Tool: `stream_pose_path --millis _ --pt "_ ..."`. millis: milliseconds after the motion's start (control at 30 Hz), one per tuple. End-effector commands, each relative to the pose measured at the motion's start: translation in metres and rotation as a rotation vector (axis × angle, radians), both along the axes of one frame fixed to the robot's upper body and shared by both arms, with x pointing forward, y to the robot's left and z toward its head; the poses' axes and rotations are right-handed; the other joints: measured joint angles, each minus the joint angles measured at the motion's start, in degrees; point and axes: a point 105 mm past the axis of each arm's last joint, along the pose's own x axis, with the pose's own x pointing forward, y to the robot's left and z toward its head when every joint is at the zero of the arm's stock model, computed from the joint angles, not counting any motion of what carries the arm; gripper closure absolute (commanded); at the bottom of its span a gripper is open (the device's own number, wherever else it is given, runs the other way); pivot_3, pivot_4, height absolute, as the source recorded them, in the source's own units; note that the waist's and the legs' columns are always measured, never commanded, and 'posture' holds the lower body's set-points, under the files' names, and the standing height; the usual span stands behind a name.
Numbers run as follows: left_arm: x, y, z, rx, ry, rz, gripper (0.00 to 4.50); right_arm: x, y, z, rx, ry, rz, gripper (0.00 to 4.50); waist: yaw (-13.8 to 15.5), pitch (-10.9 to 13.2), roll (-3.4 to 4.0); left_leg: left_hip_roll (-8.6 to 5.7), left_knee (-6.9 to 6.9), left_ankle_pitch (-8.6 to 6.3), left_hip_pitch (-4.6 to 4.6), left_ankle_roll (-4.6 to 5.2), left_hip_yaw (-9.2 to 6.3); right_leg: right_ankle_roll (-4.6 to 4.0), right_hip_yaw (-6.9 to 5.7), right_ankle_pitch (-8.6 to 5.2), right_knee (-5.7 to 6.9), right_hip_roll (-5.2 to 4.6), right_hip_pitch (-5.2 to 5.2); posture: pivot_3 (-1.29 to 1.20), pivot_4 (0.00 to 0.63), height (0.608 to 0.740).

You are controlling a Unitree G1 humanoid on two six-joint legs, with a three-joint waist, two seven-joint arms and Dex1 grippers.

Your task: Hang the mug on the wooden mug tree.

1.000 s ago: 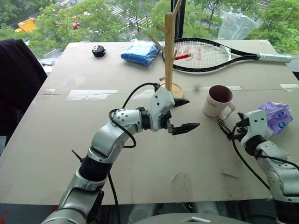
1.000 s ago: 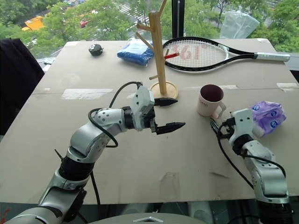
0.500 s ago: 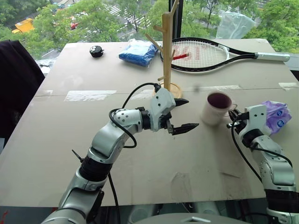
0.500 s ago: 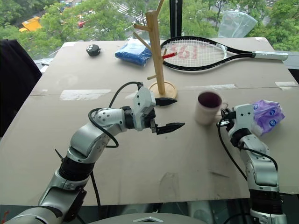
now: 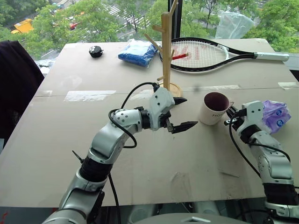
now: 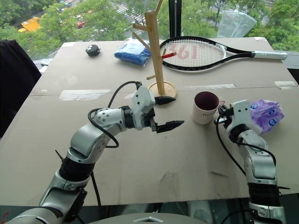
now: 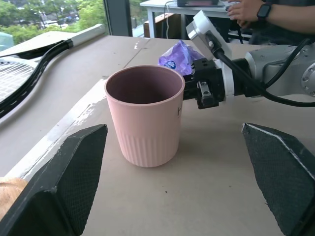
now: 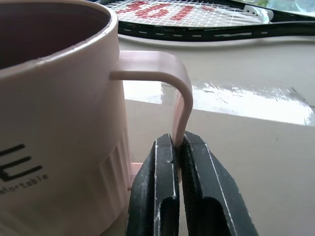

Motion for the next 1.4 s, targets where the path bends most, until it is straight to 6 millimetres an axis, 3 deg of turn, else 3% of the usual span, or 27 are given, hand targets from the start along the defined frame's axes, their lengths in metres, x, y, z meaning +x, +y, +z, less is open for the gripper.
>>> stream_pose_path --millis 33,333,467,633,833,1367,1400 --pt "-0.007 0.004 0.016 -0.154 -0.043 0.056 0.00 0.011 0.016 0.049 -0.156 -0.106 0.209 4.43 -0.3 0.0 -0.01 0.00 0.00 0.00 -0.01 0.00 0.02 0.01 0.01 0.01 0.00 0.00 0.00 0.00 0.150 0.740" --pt "-0.009 0.022 0.024 -0.430 -0.049 0.262 0.00 0.053 0.051 0.110 -0.432 -0.188 0.500 4.43 -1.1 0.0 -0.10 0.11 0.04 0.00 -0.06 0.00 0.03 -0.01 -0.06 0.06 -0.07 0.04 0.00 0.00 0.150 0.740" --pt "-0.014 0.033 0.024 -0.476 -0.105 0.363 0.00 0.072 0.068 0.139 -0.550 -0.238 0.595 4.43 -1.3 0.0 -0.11 0.11 0.03 0.00 -0.08 0.00 0.13 -0.02 0.02 0.08 -0.11 0.04 -0.04 0.00 0.150 0.740" --pt "-0.018 0.042 0.021 -0.496 -0.136 0.450 0.00 0.080 0.086 0.161 -0.622 -0.293 0.665 4.43 -1.0 0.0 -0.12 0.13 -0.10 0.00 -0.11 0.00 0.05 -0.02 -0.06 0.07 -0.22 0.03 -0.07 0.00 0.150 0.740" --pt "-0.019 0.047 0.022 -0.528 -0.161 0.509 0.00 0.080 0.106 0.170 -0.675 -0.334 0.736 4.43 -1.1 0.0 -0.11 0.12 -0.05 0.00 -0.19 0.00 0.05 -0.02 -0.08 0.08 -0.24 0.00 -0.09 0.00 0.150 0.740" --pt "-0.020 0.045 0.021 -0.558 -0.162 0.507 0.00 0.081 0.133 0.184 -0.757 -0.389 0.764 4.43 -1.3 0.0 -0.10 0.12 -0.09 0.00 -0.21 0.00 0.07 -0.03 -0.03 0.08 -0.13 0.03 -0.22 0.00 0.150 0.740" --pt "-0.021 0.045 0.021 -0.557 -0.161 0.507 0.00 0.081 0.134 0.185 -0.757 -0.392 0.764 3.91 -1.2 0.0 -0.10 0.12 -0.09 0.00 -0.21 0.00 0.07 -0.03 -0.03 0.08 -0.13 0.03 -0.22 0.00 0.150 0.740"
